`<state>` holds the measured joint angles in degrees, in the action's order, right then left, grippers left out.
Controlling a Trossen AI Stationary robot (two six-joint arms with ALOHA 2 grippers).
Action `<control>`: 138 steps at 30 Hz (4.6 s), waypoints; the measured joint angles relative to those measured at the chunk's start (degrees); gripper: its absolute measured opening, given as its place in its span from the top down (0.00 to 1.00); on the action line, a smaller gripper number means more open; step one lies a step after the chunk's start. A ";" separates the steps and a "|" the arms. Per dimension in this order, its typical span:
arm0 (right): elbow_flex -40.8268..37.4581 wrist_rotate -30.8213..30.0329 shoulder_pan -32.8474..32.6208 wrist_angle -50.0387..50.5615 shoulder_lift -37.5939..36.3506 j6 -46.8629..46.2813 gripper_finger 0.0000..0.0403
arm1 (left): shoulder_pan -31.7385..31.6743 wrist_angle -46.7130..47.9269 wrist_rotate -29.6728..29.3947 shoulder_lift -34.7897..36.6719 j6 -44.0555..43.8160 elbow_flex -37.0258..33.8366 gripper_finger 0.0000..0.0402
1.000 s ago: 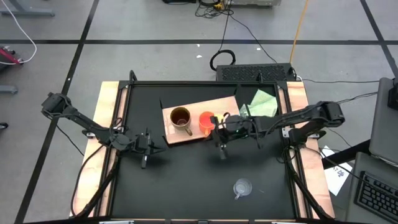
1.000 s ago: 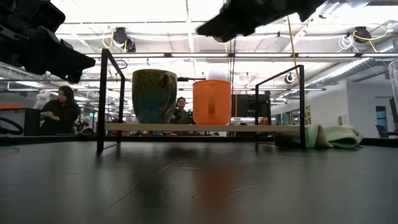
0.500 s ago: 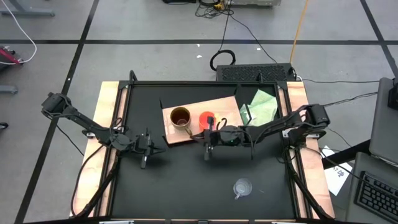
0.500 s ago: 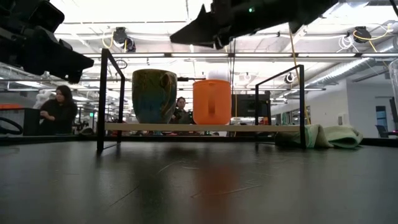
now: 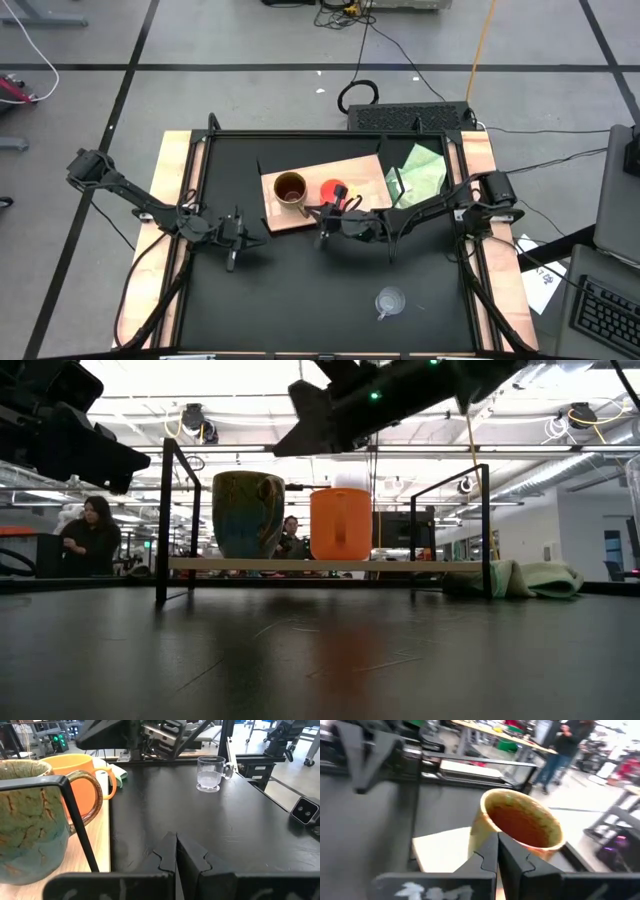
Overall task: Stack small to large cups/mugs on shelf
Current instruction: Adjust the dark green mug on the shelf, then put the transparent mug on the shelf
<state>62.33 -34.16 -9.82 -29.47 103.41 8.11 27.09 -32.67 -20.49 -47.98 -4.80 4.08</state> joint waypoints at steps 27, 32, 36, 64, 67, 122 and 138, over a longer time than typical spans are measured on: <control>2.25 -5.98 -0.66 12.63 0.88 -6.20 1.00 | 0.09 -0.08 1.14 -0.01 -0.20 0.00 0.98; 2.25 -1.66 -0.48 12.68 0.84 -7.41 1.00 | 0.09 -0.08 1.14 -0.01 -0.20 0.00 0.98; 2.23 -1.61 -0.27 12.68 0.84 -7.47 1.00 | 0.09 -0.08 1.14 -0.01 -0.17 0.00 0.98; 2.12 4.44 1.46 10.88 3.25 -8.65 1.00 | 0.07 0.42 1.11 0.01 -0.25 0.00 0.98; 2.12 4.44 1.44 10.88 3.25 -8.57 1.00 | 0.09 0.41 1.11 0.00 -0.30 0.00 0.98; 2.18 17.87 3.08 6.14 4.38 -6.77 1.00 | 0.08 1.18 1.11 -0.01 -0.98 0.00 0.98; 2.18 14.50 -2.46 20.70 -7.67 -1.79 1.00 | 0.07 1.44 1.11 0.00 -1.90 0.00 0.98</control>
<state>64.51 -19.66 -12.28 -8.78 95.73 6.32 27.16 -31.23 -19.38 -47.98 -6.70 4.08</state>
